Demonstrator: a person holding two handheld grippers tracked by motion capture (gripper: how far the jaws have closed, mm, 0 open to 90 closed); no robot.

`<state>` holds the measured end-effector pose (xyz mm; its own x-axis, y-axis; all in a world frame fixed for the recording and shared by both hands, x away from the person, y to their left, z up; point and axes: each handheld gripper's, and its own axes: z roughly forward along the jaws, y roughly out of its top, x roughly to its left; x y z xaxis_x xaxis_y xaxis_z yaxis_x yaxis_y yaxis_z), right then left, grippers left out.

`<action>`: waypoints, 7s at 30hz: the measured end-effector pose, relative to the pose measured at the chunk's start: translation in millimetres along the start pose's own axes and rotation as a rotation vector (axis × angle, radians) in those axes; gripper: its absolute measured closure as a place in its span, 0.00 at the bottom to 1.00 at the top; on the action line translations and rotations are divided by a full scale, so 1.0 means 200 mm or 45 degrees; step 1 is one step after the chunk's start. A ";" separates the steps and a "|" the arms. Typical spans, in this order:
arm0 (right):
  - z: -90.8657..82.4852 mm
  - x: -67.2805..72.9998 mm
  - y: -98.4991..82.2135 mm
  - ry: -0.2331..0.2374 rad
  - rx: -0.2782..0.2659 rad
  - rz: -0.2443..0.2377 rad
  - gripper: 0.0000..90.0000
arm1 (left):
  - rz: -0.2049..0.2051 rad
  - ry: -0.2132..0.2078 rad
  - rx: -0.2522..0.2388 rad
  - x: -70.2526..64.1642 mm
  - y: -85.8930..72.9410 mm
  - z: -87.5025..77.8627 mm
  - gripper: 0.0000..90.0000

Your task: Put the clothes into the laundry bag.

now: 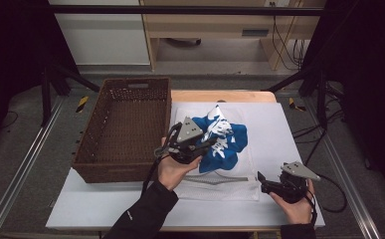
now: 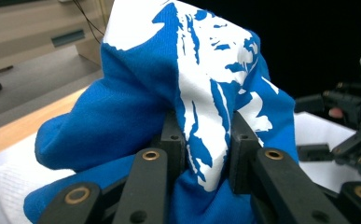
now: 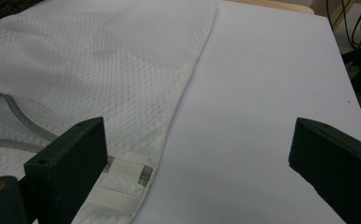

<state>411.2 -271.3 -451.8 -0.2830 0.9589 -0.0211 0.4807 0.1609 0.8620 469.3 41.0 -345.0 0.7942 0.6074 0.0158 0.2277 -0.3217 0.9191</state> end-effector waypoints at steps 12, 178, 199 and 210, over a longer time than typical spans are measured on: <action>0.01 0.01 -0.01 0.011 0.014 -0.011 0.05 | -0.081 -0.010 0.135 0.01 -0.20 0.19 0.80; 0.41 0.56 0.06 0.348 0.213 -0.206 0.59 | -0.028 0.050 0.427 -0.12 -0.75 0.01 1.00; 0.35 0.52 0.15 0.346 0.066 -0.157 0.98 | -0.047 0.036 0.439 -0.11 -0.74 0.01 0.99; 0.30 0.51 0.20 0.395 -0.058 -0.158 0.98 | 0.010 0.076 0.283 -0.10 -0.53 -0.06 0.86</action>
<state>452.5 -153.4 -449.4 -0.5795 0.8147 0.0218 0.3911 0.2545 0.8845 422.8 72.4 -438.1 0.7633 0.6440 0.0517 0.3454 -0.4744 0.8097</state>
